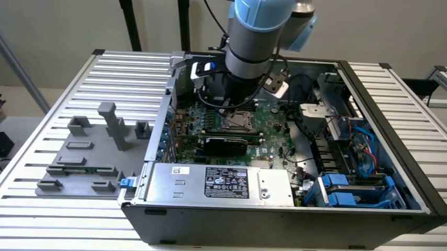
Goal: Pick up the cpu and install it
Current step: 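Install the second cpu locking lever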
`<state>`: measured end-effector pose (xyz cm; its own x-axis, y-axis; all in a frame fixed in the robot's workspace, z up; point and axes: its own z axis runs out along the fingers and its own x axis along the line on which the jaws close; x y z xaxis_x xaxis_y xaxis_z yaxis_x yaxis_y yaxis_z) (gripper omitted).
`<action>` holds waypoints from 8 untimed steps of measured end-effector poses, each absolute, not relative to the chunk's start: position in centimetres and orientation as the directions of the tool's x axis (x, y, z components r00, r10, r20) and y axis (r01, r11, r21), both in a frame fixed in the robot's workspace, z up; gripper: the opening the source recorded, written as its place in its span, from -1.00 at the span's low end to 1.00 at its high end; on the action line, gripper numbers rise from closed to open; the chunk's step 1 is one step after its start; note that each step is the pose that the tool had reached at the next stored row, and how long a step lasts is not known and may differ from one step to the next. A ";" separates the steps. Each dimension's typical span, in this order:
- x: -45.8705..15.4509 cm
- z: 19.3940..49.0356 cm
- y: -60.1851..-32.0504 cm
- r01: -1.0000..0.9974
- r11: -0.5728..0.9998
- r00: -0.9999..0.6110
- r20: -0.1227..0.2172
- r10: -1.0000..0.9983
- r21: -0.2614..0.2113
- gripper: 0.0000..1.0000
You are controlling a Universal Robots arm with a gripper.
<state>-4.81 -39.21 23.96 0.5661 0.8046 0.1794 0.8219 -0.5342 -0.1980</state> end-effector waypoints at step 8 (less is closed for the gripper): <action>-5.7 24.4 -40.2 0.822 -0.535 0.566 0.174 0.806 -0.196 -0.79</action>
<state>-5.72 -40.17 24.39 0.5662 0.8057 0.1742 0.8217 -0.5351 -0.1961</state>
